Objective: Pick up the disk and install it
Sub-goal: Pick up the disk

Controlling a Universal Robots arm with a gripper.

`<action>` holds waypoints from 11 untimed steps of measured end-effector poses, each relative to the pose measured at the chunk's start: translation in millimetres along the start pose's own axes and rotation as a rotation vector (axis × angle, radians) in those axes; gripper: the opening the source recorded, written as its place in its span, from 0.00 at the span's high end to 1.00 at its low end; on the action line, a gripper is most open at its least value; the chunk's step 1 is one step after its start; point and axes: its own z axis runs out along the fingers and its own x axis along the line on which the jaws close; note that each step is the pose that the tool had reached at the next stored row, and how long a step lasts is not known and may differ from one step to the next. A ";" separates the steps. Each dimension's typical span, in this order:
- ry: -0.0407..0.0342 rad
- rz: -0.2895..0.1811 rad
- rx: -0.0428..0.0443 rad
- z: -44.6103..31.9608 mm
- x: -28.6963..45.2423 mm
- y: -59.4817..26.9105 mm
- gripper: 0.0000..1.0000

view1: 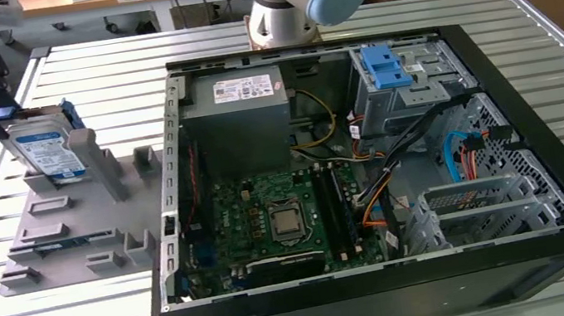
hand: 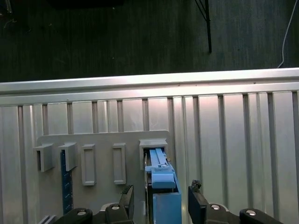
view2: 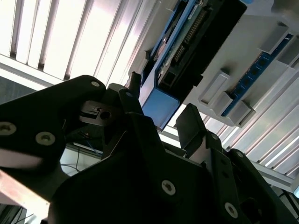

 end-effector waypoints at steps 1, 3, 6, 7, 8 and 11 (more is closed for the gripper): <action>0.0001 0.000 -0.0021 1.7 0.0 0.0 0.42; 0.0004 0.000 -0.0078 4.7 0.1 -0.1 0.42; 0.0006 0.000 -0.0098 6.6 0.0 0.0 0.42; 0.0006 0.000 -0.0097 7.2 0.1 0.0 0.42; 0.0006 0.000 -0.0096 7.9 0.1 -0.1 0.42; 0.0007 0.000 -0.0102 10.0 0.1 -0.4 0.42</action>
